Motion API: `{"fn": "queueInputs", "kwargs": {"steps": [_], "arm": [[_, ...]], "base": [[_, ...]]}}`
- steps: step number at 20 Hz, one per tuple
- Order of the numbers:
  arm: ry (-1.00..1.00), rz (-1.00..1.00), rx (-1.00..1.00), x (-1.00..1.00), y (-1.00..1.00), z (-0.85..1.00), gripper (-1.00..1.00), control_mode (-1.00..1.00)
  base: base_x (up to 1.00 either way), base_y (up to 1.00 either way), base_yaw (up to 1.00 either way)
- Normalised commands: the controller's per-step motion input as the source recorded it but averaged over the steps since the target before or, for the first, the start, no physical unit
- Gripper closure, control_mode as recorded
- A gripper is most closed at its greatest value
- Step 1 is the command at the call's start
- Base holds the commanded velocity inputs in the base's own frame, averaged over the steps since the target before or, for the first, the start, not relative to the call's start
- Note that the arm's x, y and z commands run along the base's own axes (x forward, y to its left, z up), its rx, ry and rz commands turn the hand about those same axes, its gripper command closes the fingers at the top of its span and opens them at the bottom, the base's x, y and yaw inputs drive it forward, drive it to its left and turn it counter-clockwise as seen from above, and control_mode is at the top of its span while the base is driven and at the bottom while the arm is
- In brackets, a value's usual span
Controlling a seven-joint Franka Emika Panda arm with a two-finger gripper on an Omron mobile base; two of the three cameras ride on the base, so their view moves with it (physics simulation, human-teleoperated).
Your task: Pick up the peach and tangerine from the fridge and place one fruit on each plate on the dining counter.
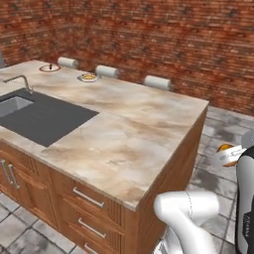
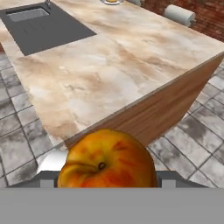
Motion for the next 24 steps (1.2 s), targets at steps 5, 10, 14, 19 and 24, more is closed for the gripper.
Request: {"fn": "queueInputs", "kwargs": {"steps": [5, 10, 14, 19, 24], "arm": [[0.0, 0.0, 0.0, 0.0, 0.0, 0.0, 1.0, 1.0], [0.0, 0.0, 0.0, 0.0, 0.0, 0.0, 1.0, 1.0], [0.0, 0.0, 0.0, 0.0, 0.0, 0.0, 1.0, 1.0], [0.0, 0.0, 0.0, 0.0, 0.0, 0.0, 1.0, 1.0], [0.0, 0.0, 0.0, 0.0, 0.0, 0.0, 1.0, 1.0]], "base": [[0.13, -1.0, 0.17], [0.06, -1.0, 0.16], [0.06, -1.0, 0.18], [0.22, -1.0, 0.23], [0.36, -1.0, 0.27]]}}
